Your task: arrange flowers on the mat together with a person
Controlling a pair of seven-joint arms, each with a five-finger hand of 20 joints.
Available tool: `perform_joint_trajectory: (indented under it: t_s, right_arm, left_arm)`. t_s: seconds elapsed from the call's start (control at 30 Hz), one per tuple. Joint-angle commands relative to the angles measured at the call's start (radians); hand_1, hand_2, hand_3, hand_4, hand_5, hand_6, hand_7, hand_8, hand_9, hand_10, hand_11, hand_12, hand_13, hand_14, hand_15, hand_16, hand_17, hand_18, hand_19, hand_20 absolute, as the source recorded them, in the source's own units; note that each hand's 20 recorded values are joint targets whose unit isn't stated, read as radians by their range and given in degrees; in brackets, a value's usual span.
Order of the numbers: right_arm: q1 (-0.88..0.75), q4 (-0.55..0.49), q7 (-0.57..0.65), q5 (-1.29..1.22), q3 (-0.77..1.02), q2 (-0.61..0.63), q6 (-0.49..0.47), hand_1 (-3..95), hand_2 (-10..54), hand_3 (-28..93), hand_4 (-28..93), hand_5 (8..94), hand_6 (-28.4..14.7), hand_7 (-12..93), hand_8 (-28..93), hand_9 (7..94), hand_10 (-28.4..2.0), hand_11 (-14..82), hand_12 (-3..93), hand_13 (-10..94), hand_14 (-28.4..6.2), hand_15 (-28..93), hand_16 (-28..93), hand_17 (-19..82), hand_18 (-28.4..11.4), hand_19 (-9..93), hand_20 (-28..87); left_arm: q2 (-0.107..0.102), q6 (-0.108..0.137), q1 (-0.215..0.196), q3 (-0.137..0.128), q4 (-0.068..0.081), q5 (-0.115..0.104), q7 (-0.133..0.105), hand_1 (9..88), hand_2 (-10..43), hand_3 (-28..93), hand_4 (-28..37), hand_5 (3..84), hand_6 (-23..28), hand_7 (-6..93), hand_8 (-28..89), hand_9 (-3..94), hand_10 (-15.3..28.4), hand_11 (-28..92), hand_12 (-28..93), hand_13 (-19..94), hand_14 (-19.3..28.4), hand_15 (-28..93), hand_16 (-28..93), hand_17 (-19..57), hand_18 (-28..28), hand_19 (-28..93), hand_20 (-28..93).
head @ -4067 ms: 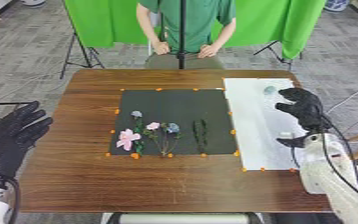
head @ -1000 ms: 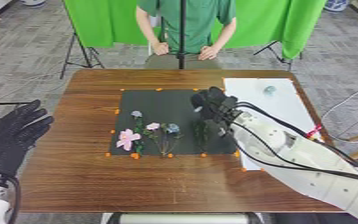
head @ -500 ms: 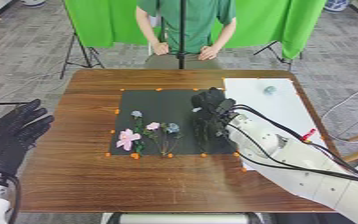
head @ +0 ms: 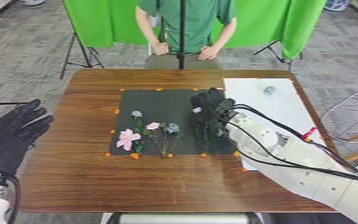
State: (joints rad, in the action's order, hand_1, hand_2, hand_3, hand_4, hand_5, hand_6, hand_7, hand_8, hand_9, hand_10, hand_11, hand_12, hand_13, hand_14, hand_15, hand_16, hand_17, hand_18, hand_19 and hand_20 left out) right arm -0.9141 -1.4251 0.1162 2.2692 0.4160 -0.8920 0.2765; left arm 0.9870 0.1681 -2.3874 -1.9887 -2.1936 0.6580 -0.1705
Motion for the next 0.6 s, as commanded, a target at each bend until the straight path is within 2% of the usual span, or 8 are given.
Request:
perform_joint_trajectory:
  t_s: [0.03, 0.13, 0.3, 0.6]
  right_arm:
    - [-0.011, -0.025, -0.005, 0.006, 0.034, 0.023, -0.036, 34.0, -7.7, 90, -28, 48.9, 0.7, 46, -14, 49.5, -10.7, 44.2, 26.0, 55, -6.3, 58, 19, 22, -15.8, 68, 40]
    - [-0.021, -0.037, -0.009, -0.003, 0.05, 0.028, -0.04, 30.9, -6.8, 90, -27, 47.9, 0.2, 46, -21, 47.5, -10.7, 43.3, 25.6, 53, -6.7, 58, 18, 21, -16.5, 68, 41]
    - [-0.033, -0.057, -0.011, -0.017, 0.074, 0.034, -0.029, 27.8, -6.4, 89, -27, 45.3, -0.7, 44, -20, 44.2, -10.8, 40.9, 25.1, 49, -7.0, 58, 18, 19, -17.1, 68, 41]
    - [-0.045, -0.073, -0.003, -0.038, 0.102, 0.038, -0.031, 26.2, -5.9, 89, -27, 44.0, -1.1, 42, -20, 43.3, -10.8, 39.1, 24.9, 47, -7.5, 57, 17, 18, -17.6, 67, 42]
  left_arm:
    - [0.006, -0.003, -0.02, -0.003, 0.004, -0.002, 0.001, 29.1, 1.6, 67, -20.1, 38.4, 4.1, 20.9, -9, 34.0, 13.4, 23, 18, 29, 16.1, 33, 1, -5.5, 21.0, 43, 14]
    - [0.006, -0.003, -0.022, -0.005, 0.002, -0.002, 0.001, 29.0, 1.5, 67, -20.0, 38.5, 4.1, 20.8, -9, 34.0, 13.4, 23, 19, 29, 16.2, 33, 1, -5.5, 21.0, 43, 14]
    - [0.007, -0.003, -0.02, -0.003, 0.003, -0.001, 0.0, 28.9, 1.5, 68, -20.1, 38.5, 4.1, 20.9, -9, 33.9, 13.4, 23, 18, 29, 16.1, 33, 1, -5.6, 21.1, 43, 14]
    - [0.008, -0.002, -0.023, -0.004, 0.002, -0.001, 0.001, 28.9, 1.5, 68, -20.3, 38.5, 4.3, 20.6, -9, 33.9, 13.4, 23, 19, 29, 16.1, 33, 1, -5.6, 21.1, 43, 14]
